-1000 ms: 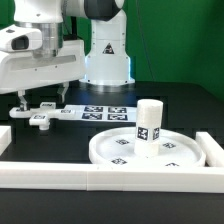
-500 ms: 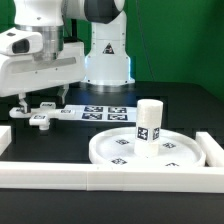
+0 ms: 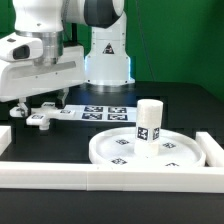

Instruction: Assemble round table

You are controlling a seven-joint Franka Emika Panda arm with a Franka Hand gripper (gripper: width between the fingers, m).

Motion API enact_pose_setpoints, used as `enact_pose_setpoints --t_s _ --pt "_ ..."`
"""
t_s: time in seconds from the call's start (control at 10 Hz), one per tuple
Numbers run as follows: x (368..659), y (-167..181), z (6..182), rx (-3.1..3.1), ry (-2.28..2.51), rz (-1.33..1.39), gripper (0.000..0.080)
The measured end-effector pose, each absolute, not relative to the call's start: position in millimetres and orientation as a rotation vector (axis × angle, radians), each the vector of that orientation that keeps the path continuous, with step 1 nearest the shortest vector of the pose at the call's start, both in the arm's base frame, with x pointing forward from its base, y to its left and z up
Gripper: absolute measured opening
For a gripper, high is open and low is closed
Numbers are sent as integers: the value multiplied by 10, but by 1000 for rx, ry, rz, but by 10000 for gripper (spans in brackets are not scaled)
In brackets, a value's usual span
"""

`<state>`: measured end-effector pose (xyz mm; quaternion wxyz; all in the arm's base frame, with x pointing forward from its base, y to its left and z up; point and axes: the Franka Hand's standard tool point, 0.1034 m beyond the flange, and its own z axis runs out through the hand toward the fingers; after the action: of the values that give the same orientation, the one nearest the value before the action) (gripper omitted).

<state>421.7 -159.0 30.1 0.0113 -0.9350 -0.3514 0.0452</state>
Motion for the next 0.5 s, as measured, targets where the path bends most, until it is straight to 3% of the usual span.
enact_pose_setpoints --t_s 0.5 --pt "4233 -1598 307 -2943 -1028 140 649"
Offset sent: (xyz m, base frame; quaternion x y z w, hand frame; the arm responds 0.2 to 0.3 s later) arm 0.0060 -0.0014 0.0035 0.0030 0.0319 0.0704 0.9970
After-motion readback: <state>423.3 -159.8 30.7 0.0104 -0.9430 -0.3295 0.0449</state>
